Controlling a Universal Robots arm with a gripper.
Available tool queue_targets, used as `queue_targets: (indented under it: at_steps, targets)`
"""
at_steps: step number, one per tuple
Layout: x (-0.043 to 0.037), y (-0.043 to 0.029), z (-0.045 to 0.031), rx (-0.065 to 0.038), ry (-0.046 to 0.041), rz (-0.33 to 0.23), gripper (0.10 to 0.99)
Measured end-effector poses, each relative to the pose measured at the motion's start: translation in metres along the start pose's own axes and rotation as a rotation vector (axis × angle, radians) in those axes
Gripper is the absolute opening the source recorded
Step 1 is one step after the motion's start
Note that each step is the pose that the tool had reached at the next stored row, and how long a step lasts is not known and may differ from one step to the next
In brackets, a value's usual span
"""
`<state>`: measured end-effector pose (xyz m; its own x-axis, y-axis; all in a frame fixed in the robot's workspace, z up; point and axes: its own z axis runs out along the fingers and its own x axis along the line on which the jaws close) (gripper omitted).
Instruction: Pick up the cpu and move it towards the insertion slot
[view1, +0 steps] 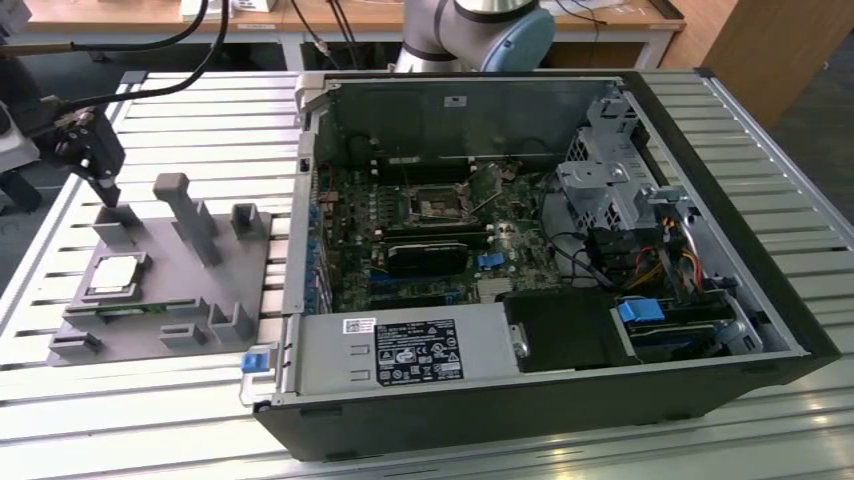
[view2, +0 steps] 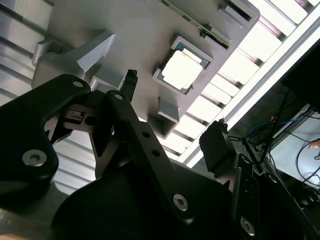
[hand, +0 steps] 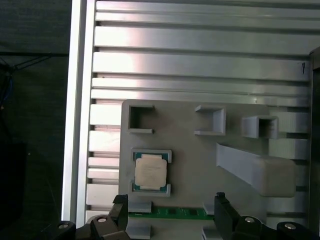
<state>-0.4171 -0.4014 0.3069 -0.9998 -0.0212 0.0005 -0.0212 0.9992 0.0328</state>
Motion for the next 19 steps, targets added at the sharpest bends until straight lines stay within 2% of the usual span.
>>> queue_targets:
  at_steps: [19]
  targets:
    - [0.0013, -0.0002, 0.0063, 0.000, 0.0000, 0.000, 0.776]
